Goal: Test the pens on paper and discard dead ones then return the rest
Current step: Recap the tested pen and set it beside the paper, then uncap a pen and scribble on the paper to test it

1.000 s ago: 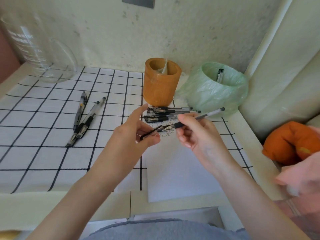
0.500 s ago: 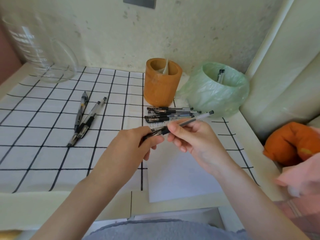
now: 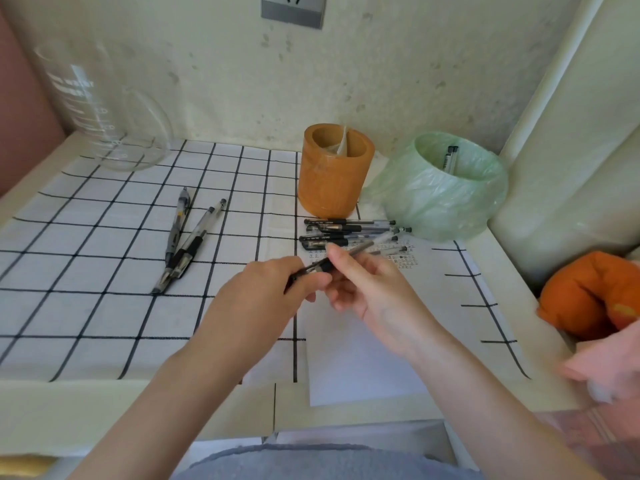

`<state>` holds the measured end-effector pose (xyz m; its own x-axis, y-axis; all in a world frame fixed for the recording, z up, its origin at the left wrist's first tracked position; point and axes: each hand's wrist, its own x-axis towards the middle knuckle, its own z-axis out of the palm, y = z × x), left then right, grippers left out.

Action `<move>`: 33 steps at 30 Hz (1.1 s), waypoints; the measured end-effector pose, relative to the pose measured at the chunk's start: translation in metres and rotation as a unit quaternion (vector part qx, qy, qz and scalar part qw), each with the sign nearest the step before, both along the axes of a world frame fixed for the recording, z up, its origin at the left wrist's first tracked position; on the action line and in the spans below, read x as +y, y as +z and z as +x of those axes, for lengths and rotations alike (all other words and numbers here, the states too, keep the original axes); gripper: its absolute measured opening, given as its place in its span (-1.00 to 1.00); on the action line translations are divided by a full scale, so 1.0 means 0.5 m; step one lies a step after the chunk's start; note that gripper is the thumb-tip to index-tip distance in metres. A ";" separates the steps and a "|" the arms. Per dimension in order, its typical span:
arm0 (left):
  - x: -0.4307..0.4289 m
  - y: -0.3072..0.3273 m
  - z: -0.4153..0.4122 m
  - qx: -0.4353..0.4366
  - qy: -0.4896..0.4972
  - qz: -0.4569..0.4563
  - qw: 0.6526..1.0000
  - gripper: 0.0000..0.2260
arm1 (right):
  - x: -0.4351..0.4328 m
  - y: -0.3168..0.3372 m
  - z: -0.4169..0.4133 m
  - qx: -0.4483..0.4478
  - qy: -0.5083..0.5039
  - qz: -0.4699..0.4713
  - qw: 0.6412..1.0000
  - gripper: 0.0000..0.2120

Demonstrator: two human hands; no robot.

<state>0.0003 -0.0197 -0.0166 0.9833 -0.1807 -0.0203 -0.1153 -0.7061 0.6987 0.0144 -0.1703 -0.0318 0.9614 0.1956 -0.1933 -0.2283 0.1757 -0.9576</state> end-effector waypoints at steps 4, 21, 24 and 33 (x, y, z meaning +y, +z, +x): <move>0.007 -0.019 0.005 0.042 0.052 0.052 0.996 -0.54 | -0.008 0.001 0.030 0.051 -0.066 0.016 0.996 -0.76; 0.070 -0.059 0.034 -0.028 0.183 0.335 0.924 -0.71 | -0.057 0.014 0.049 0.027 -0.073 -0.111 0.991 -0.71; 0.074 -0.059 0.039 -0.032 0.197 0.353 0.914 -0.74 | -0.062 0.014 0.045 0.019 -0.073 -0.119 0.990 -0.75; 0.067 -0.065 0.036 -0.028 0.206 0.331 0.921 -0.72 | -0.059 0.011 0.034 0.006 -0.070 -0.145 0.987 -0.78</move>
